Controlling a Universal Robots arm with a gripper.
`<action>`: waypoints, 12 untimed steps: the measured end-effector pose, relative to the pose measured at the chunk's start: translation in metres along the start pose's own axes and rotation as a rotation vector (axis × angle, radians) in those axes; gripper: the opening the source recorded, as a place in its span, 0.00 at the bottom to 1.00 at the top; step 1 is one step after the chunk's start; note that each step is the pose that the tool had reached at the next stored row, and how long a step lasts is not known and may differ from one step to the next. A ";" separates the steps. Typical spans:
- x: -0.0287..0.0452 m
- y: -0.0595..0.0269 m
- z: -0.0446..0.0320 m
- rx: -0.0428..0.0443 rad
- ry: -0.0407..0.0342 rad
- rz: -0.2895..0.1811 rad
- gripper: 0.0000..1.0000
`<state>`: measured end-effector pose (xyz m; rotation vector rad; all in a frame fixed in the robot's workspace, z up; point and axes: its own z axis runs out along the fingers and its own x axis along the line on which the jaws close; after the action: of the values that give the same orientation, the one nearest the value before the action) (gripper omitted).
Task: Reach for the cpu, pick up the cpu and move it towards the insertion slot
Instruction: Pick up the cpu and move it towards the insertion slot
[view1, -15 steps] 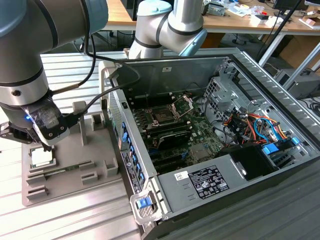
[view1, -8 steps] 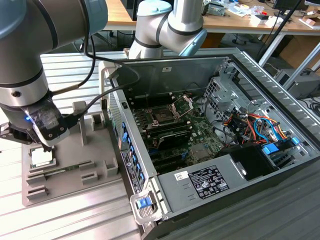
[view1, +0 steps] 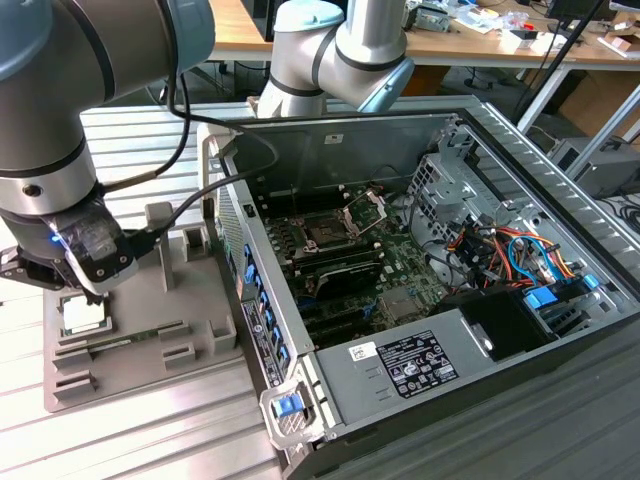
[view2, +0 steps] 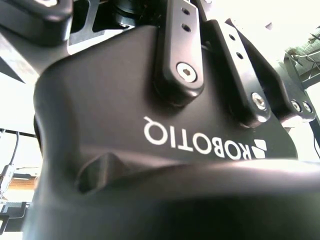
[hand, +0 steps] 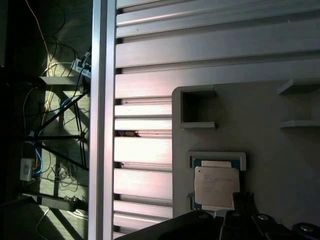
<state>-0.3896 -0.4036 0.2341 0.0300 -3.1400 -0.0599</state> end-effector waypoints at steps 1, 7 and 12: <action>0.0001 0.0000 0.0002 -0.0001 0.0000 0.000 0.11; 0.0011 -0.0002 0.0024 -0.0002 -0.0002 0.000 0.11; 0.0030 -0.0008 0.0039 0.0000 0.0000 0.000 0.11</action>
<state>-0.3926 -0.4043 0.2302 0.0298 -3.1400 -0.0600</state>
